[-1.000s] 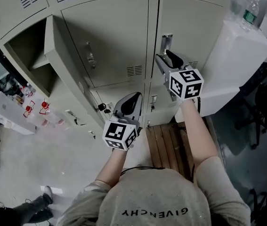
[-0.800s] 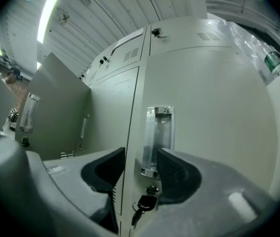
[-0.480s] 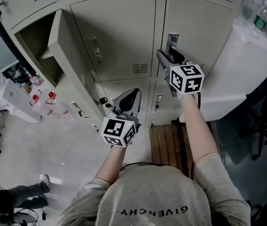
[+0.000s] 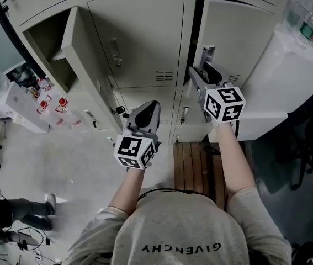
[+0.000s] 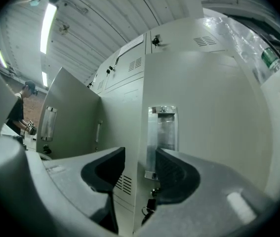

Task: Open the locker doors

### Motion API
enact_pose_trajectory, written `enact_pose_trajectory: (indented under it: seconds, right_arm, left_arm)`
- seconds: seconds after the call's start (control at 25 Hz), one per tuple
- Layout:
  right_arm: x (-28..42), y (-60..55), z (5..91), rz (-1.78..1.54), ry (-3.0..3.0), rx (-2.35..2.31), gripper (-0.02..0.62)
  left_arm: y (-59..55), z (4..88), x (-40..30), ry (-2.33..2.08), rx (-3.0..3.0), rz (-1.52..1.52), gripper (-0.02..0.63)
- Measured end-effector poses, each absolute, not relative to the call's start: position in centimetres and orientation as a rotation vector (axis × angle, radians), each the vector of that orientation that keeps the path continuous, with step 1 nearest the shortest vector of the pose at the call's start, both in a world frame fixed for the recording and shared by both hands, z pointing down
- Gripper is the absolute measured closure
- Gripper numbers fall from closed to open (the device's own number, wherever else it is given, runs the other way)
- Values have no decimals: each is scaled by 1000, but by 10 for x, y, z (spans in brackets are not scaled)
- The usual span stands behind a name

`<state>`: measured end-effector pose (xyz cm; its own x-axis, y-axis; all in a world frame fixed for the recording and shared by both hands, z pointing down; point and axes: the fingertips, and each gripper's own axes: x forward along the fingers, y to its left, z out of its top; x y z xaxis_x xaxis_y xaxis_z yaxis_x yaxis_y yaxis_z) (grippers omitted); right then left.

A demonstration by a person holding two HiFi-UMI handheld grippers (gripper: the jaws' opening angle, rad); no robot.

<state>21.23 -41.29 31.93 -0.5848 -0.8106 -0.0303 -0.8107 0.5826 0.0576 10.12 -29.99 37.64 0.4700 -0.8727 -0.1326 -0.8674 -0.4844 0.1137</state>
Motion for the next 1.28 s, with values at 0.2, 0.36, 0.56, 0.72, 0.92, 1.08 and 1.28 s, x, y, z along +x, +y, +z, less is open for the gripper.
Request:
enact_pose_trajectory:
  seconds: [0.2, 0.36, 0.56, 0.72, 0.92, 1.08, 1.28]
  right_arm:
    - [229, -380, 318, 110, 2821, -1404, 407]
    - [248, -354, 319, 135, 2855, -1394, 410]
    - [275, -335, 311, 168, 2840, -1416, 429]
    - [276, -336, 305, 133, 2834, -1394, 427]
    - [247, -356, 305, 109, 2891, -1360, 383]
    - [236, -368, 305, 32, 2878, -1335, 382]
    - [235, -372, 304, 20, 2842, -1361, 390]
  left_arm:
    - [-288, 368, 103, -1628, 2619, -278, 607]
    - [-279, 361, 104, -1667, 2574, -285, 607]
    - [-274, 355, 115, -1731, 2575, -215, 607]
    - [-271, 358, 128, -1732, 2550, -234, 607]
    - [-263, 367, 130, -1727, 2522, -225, 607]
    - [-261, 371, 105, -1782, 2474, -218, 607]
    - [-267, 372, 84, -1822, 2442, -215, 607]
